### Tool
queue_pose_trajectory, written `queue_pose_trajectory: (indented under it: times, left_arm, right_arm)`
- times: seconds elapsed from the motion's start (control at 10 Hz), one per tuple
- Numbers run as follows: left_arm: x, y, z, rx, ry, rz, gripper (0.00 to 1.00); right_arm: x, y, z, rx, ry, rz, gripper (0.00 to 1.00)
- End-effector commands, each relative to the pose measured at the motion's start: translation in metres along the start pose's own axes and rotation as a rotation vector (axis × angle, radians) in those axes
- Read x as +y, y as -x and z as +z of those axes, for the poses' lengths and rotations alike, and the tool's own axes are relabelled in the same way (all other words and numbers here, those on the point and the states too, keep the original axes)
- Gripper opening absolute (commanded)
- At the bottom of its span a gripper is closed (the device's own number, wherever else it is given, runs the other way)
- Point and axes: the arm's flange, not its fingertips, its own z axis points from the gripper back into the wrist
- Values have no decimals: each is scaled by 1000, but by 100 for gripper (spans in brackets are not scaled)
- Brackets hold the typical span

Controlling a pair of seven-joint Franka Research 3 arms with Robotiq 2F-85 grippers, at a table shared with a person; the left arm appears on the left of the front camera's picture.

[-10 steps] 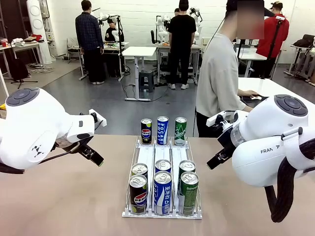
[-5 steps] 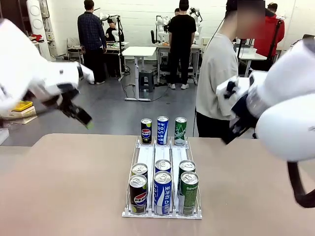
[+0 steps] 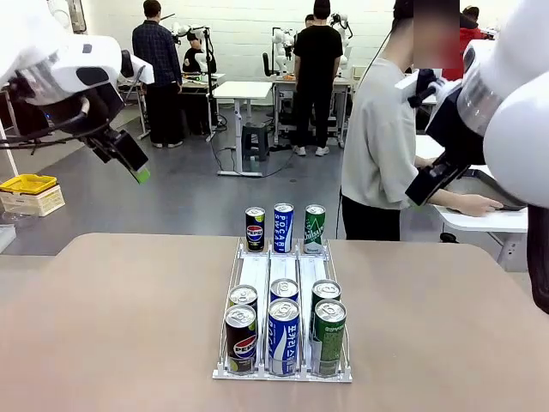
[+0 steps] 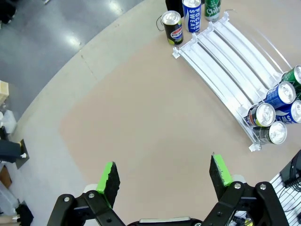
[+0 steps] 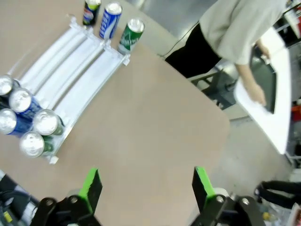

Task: Retrieve and hand over the desired beverage to the person.
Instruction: Pick up a can of the same type that the person held from the Automatic Can Dispenser.

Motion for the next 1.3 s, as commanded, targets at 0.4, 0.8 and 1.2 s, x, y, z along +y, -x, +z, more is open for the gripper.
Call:
queue_pose_trajectory:
  times: [0.4,0.8,1.2]
  left_arm:
    - [108,90,52,-135,600,62,100]
    - [150,145,86,-195,504,229,100]
    - [159,154,95,-188,472,219,100]
  right_arm:
    - [-130,89,21,-124,-610,-164,100]
    - [-199,150,46,-277,-601,-402,100]
    - [-212,166,56,-280,-584,-431,100]
